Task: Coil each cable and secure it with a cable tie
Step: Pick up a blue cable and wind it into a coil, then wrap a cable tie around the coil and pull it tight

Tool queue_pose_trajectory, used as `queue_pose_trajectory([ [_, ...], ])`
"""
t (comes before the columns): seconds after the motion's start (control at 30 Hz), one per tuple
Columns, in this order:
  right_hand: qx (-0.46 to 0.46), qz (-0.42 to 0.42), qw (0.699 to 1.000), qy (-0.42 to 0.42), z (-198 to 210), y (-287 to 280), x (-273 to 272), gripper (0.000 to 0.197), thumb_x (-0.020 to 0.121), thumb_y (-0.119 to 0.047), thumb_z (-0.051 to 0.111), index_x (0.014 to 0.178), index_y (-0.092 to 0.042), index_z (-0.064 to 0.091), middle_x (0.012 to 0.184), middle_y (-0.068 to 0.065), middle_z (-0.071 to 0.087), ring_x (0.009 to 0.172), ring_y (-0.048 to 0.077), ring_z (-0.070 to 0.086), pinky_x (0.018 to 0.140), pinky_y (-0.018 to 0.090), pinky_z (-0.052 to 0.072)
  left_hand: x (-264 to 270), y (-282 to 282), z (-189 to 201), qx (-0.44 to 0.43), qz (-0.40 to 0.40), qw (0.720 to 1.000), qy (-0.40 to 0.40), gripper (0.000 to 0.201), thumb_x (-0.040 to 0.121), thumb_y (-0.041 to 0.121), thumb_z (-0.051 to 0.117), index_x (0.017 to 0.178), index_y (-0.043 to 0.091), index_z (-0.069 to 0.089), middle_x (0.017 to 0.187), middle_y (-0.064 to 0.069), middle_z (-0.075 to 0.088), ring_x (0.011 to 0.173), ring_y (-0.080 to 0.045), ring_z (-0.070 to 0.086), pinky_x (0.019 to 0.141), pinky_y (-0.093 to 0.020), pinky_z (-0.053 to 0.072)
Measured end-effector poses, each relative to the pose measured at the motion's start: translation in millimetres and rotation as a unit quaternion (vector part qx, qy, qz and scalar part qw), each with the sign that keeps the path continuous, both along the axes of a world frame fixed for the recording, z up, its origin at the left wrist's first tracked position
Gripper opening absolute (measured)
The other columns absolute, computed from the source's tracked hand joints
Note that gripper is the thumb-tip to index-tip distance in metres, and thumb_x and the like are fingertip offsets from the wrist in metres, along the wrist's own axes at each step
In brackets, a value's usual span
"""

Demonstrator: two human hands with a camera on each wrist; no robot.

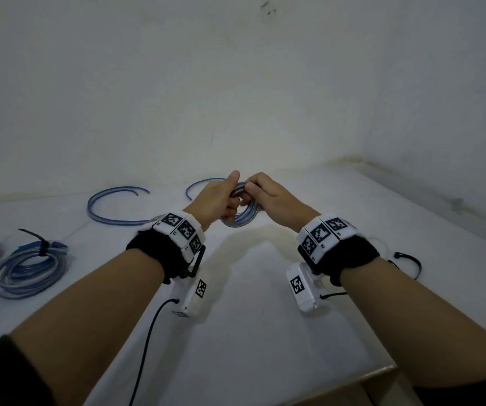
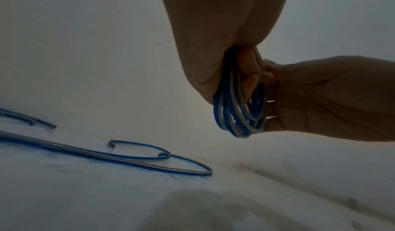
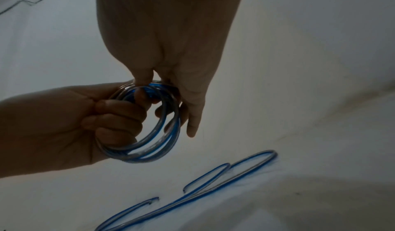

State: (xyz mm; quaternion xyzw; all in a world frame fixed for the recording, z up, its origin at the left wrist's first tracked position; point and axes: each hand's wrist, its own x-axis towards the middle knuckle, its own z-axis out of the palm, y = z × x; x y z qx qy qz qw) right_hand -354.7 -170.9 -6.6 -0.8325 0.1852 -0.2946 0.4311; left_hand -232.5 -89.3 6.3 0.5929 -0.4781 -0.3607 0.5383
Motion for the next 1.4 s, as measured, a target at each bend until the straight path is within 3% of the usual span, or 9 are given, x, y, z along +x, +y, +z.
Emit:
queue_pose_trajectory([
  [0.1, -0.018, -0.041, 0.999, -0.013, -3.5, -5.4, -12.5, 0.014, 0.101, -0.017, 0.035, 0.102, -0.006, 0.043, 0.082, -0.007, 0.053, 0.069, 0.011, 0.053, 0.064, 0.014, 0.044, -9.5, -16.6, -6.4, -0.006, 0.014, 1.000, -0.005, 0.052, 0.099, 0.047, 0.031, 0.076, 0.005, 0.053, 0.044, 0.009, 0.029, 0.040, -0.009, 0.028, 0.046, -0.020, 0.033],
  [0.27, -0.024, -0.089, 0.996, -0.016, -5.9, -16.7, -35.4, 0.012, 0.101, -0.019, 0.036, 0.103, -0.008, 0.041, 0.081, -0.011, 0.048, 0.067, 0.004, 0.047, 0.069, 0.031, 0.052, -28.0, -32.9, -9.5, -0.023, -0.036, 0.998, -0.043, 0.045, 0.101, 0.041, 0.028, 0.085, 0.008, 0.054, 0.057, 0.002, 0.040, 0.045, -0.008, 0.045, 0.056, -0.024, 0.047],
  [0.47, -0.018, -0.131, 0.991, 0.012, -8.2, -29.4, -62.8, 0.013, 0.101, -0.022, 0.037, 0.103, -0.009, 0.038, 0.084, -0.008, 0.045, 0.069, 0.006, 0.045, 0.060, 0.025, 0.047, -49.5, -45.1, -11.8, 0.026, -0.100, 0.991, -0.082, 0.037, 0.101, 0.032, 0.032, 0.103, 0.004, 0.055, 0.070, -0.003, 0.050, 0.061, -0.012, 0.056, 0.068, -0.025, 0.052],
  [0.7, 0.001, -0.166, 0.986, -0.011, -13.5, -38.0, -88.5, 0.012, 0.100, -0.020, 0.038, 0.100, -0.010, 0.031, 0.083, -0.001, 0.042, 0.067, 0.011, 0.042, 0.062, 0.031, 0.043, -83.9, -56.6, -9.2, 0.065, -0.137, 0.977, 0.147, 0.032, 0.103, 0.024, 0.032, 0.081, 0.008, 0.049, 0.061, 0.000, 0.041, 0.044, -0.008, 0.046, 0.059, -0.026, 0.055],
  [0.83, 0.045, -0.154, 0.987, 0.015, -8.3, -37.9, -114.1, 0.016, 0.101, -0.023, 0.038, 0.104, -0.008, 0.033, 0.087, 0.006, 0.048, 0.068, 0.013, 0.050, 0.057, 0.024, 0.051, -102.4, -65.0, -10.5, 0.085, -0.124, 0.980, 0.133, 0.034, 0.102, 0.025, 0.031, 0.076, 0.011, 0.048, 0.048, 0.007, 0.035, 0.038, -0.006, 0.031, 0.054, -0.024, 0.038],
  [0.97, 0.094, -0.173, 0.979, 0.061, -5.1, -40.6, -141.1, 0.036, 0.099, -0.040, 0.036, 0.121, -0.011, 0.036, 0.111, 0.009, 0.051, 0.087, 0.019, 0.059, 0.081, 0.038, 0.055, -114.1, -72.1, -11.4, 0.089, -0.102, 0.988, 0.071, 0.035, 0.102, 0.024, 0.031, 0.072, 0.013, 0.046, 0.044, 0.010, 0.033, 0.035, -0.005, 0.027, 0.051, -0.024, 0.034],
  [1.1, 0.022, -0.227, 0.942, 0.248, -6.1, -49.4, -165.6, 0.041, 0.095, -0.044, 0.045, 0.107, -0.006, 0.054, 0.103, 0.010, 0.061, 0.074, 0.018, 0.057, 0.065, 0.032, 0.050, -115.6, -74.2, -13.5, 0.094, -0.075, 0.991, 0.060, 0.038, 0.101, 0.022, 0.031, 0.068, 0.011, 0.047, 0.041, 0.009, 0.032, 0.031, -0.005, 0.026, 0.052, -0.025, 0.029],
  [1.2, -0.061, -0.166, 0.862, 0.476, -10.2, -49.6, -178.1, 0.030, 0.083, -0.038, 0.067, 0.093, -0.010, 0.066, 0.090, 0.005, 0.067, 0.069, 0.016, 0.056, 0.063, 0.028, 0.047, -114.8, -71.8, -15.6, 0.094, -0.059, 0.993, 0.051, 0.035, 0.097, 0.019, 0.033, 0.066, 0.009, 0.048, 0.046, 0.006, 0.030, 0.031, -0.006, 0.024, 0.052, -0.025, 0.025],
  [1.4, -0.081, -0.140, 0.833, 0.528, -20.7, -40.2, -174.1, 0.013, 0.074, -0.021, 0.077, 0.077, -0.017, 0.065, 0.065, -0.007, 0.057, 0.057, 0.008, 0.051, 0.060, 0.024, 0.046, -112.0, -66.4, -15.6, 0.090, -0.053, 0.994, 0.026, 0.038, 0.096, 0.025, 0.034, 0.066, 0.010, 0.051, 0.043, 0.008, 0.031, 0.033, -0.007, 0.025, 0.049, -0.023, 0.028],
])
